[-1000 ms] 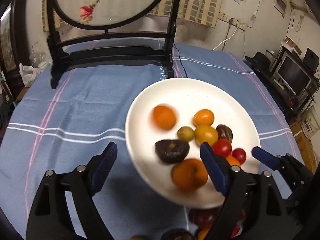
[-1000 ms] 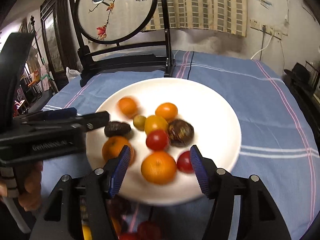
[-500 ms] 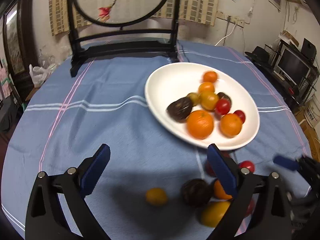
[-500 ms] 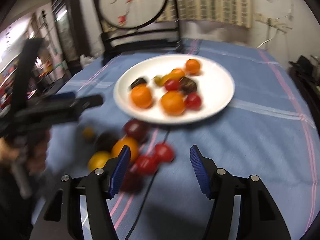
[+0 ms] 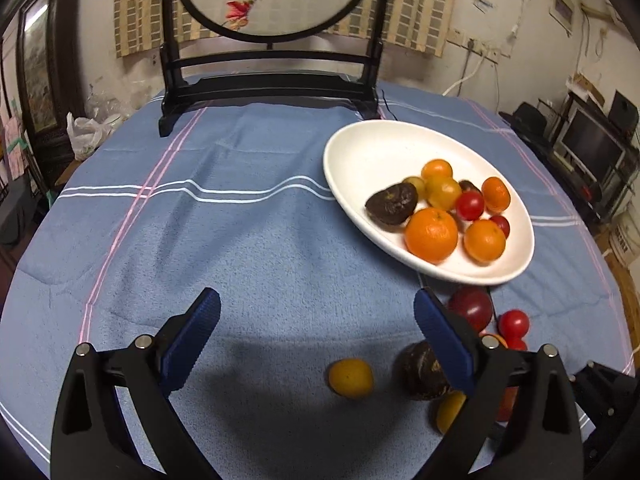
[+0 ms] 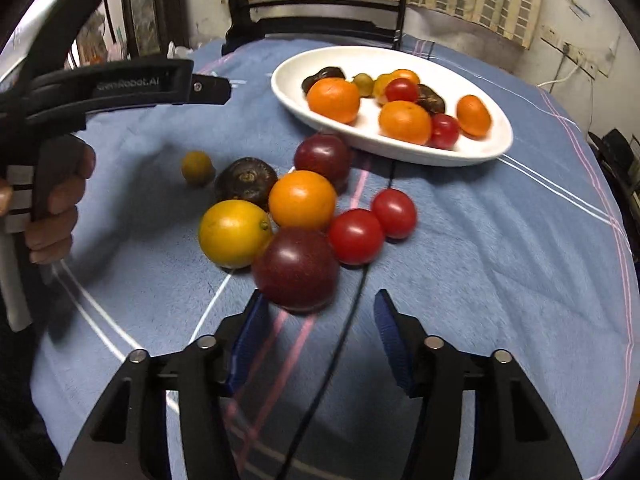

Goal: Organize fruits
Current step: 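Grasp a dark red tomato with the right tool while the left tool grasps a small yellow fruit, then lower both held fruits onto the white plate and open both tools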

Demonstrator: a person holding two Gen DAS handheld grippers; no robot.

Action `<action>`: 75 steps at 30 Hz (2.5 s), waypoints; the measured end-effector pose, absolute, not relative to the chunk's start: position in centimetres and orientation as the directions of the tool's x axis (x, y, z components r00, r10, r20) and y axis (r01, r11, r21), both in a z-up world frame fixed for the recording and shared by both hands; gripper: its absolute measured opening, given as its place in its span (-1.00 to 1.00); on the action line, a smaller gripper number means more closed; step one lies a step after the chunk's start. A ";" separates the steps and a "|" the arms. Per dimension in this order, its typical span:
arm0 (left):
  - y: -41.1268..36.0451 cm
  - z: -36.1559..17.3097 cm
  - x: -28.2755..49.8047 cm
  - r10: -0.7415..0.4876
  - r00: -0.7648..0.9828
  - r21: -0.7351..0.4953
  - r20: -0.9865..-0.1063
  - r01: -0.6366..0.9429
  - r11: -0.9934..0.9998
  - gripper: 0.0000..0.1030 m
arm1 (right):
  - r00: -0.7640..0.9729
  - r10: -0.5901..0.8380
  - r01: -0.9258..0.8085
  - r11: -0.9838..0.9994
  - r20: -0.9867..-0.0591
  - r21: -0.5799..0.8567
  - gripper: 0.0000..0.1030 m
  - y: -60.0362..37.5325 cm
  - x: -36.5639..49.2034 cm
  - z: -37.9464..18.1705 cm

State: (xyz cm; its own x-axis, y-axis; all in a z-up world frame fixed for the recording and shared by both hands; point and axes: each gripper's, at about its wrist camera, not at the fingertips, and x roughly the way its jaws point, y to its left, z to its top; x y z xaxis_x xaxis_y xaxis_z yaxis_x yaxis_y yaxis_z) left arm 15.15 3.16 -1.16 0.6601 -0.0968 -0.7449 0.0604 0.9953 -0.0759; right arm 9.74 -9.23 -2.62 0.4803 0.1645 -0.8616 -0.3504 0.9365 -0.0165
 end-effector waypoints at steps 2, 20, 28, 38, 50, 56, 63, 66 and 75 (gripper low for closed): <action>3.0 -1.3 15.1 -0.103 0.657 -0.074 -0.747 0.073 0.995 0.85 | 0.480 0.172 -0.368 0.930 -0.860 -0.019 -0.10 -8.6 10.1 -2.6; 3.0 -3.3 15.8 -0.072 0.596 -0.053 -0.800 0.050 0.997 0.85 | 0.510 0.334 -0.360 0.920 -0.793 0.156 -0.20 -11.2 10.6 -1.6; 2.4 -4.3 13.7 -0.062 0.550 -0.025 -0.833 0.074 0.997 0.84 | 0.539 0.333 -0.357 0.922 -0.774 0.148 -0.20 -12.0 10.2 -1.0; 1.4 -5.5 14.2 -0.041 0.544 0.017 -0.838 0.101 0.995 0.15 | 0.546 0.341 -0.350 0.923 -0.765 0.161 -0.20 -12.6 10.2 -1.0; -0.9 -0.5 12.4 -0.155 0.585 -0.018 -0.796 0.234 0.972 -0.49 | 0.588 0.326 -0.312 0.936 -0.740 0.164 -0.20 -13.5 10.3 -0.7; -1.5 2.0 12.3 -0.182 0.623 -0.037 -0.761 0.238 0.970 -0.49 | 0.631 0.330 -0.277 0.941 -0.702 0.194 -0.20 -14.7 10.3 0.8; -1.9 4.6 13.3 -0.196 0.673 -0.045 -0.713 0.236 0.971 -0.49 | 0.691 0.330 -0.310 0.939 -0.644 0.149 -0.20 -14.8 11.2 5.6; -2.4 6.2 14.6 -0.202 0.701 -0.041 -0.684 0.239 0.970 -0.49 | 0.720 0.296 -0.321 0.944 -0.627 0.077 -0.20 -14.3 12.8 7.1; -3.9 5.2 21.5 -0.116 0.708 0.014 -0.697 0.175 0.984 -0.49 | 0.691 0.248 -0.300 0.953 -0.679 0.042 -0.20 -13.1 20.1 4.5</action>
State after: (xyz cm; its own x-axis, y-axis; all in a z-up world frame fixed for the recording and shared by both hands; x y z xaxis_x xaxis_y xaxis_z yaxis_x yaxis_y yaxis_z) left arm 21.47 -3.89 5.16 0.7081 -0.1157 -0.6966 0.1749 0.9845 0.0143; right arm 20.08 -13.08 4.48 0.6914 0.2476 -0.6787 -0.2999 0.9530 0.0422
